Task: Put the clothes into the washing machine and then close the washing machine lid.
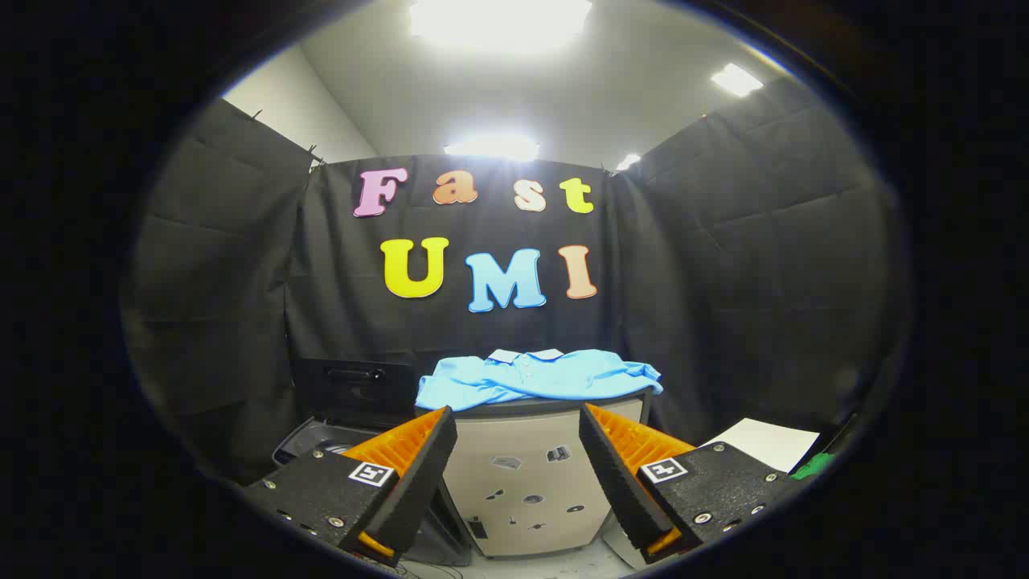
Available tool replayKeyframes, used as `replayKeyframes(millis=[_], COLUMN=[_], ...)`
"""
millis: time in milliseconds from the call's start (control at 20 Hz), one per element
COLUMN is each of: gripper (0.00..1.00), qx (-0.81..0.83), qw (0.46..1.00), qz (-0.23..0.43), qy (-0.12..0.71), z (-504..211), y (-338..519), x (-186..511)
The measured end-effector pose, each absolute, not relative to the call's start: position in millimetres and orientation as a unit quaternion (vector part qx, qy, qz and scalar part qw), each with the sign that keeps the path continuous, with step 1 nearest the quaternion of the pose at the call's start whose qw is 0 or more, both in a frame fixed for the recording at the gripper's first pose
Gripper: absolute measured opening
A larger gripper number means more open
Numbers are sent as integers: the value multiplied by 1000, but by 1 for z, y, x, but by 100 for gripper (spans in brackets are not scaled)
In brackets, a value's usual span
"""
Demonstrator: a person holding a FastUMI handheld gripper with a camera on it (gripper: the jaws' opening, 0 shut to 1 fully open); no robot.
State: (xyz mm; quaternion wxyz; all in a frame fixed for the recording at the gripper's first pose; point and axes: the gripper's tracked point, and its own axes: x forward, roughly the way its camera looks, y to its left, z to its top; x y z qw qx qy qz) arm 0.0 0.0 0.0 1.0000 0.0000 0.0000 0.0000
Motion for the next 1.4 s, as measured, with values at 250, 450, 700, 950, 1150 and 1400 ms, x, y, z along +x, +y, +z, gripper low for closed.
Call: replayKeyframes(millis=[250,450,700,950,1150,1400], gripper=[96,96,96,96,96,96], qx=[2,6,5,5,3,6], qw=[1000,1000,1000,1000,1000,1000], qz=[12,16,22,25,25,11], qy=[6,2,9,15,13,20], z=[-5,-3,-10,-13,-6,10], y=[10,14,19,21,22,14], x=[3,3,5,5,8,27])
